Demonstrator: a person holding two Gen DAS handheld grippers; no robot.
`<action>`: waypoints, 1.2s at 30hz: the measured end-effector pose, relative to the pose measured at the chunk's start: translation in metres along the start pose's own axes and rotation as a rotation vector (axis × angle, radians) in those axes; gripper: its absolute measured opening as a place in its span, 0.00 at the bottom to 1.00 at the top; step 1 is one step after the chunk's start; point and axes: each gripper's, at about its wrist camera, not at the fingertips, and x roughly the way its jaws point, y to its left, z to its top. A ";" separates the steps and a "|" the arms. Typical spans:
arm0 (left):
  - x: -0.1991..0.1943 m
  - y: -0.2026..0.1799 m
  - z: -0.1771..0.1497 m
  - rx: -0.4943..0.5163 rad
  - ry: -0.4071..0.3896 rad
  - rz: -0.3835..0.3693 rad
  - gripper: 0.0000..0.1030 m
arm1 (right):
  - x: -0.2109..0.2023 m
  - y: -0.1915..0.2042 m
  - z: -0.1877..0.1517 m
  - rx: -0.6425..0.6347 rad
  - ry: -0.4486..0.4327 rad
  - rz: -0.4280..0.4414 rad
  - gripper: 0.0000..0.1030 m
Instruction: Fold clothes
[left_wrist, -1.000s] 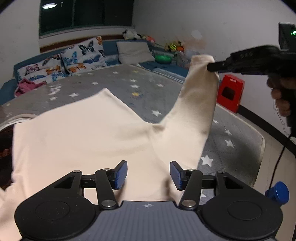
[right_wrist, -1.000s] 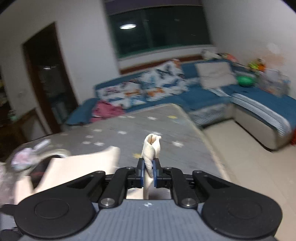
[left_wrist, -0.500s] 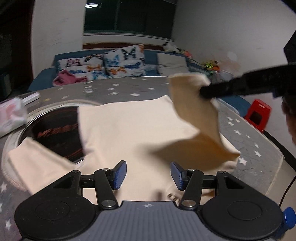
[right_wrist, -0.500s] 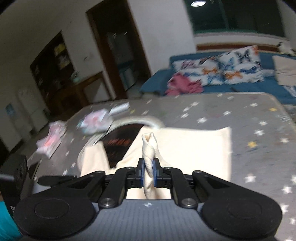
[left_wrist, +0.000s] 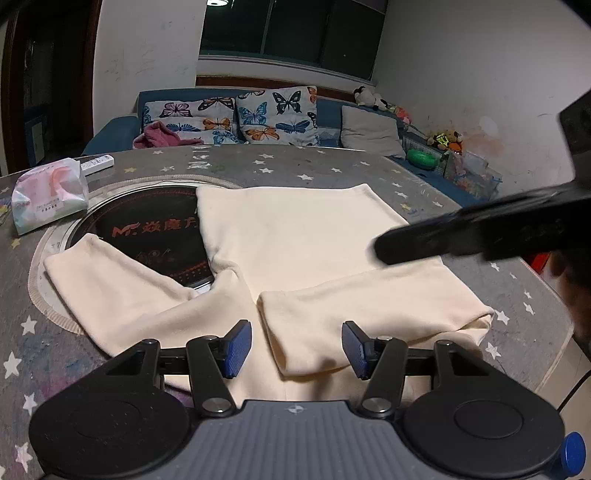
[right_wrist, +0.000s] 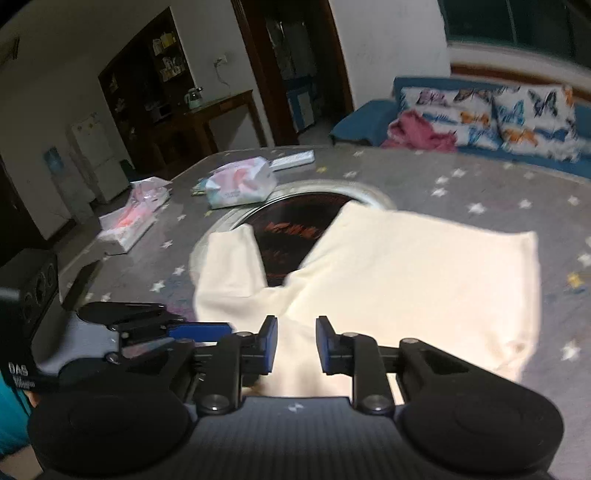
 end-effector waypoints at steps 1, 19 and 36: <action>0.000 0.000 -0.001 -0.004 -0.001 0.001 0.56 | -0.007 -0.004 0.000 -0.014 0.001 -0.023 0.21; 0.029 -0.018 0.000 0.064 0.059 -0.047 0.36 | -0.027 -0.079 -0.068 0.045 0.129 -0.266 0.21; 0.041 0.006 0.017 -0.029 0.014 -0.034 0.37 | 0.014 -0.089 -0.041 -0.002 0.083 -0.299 0.14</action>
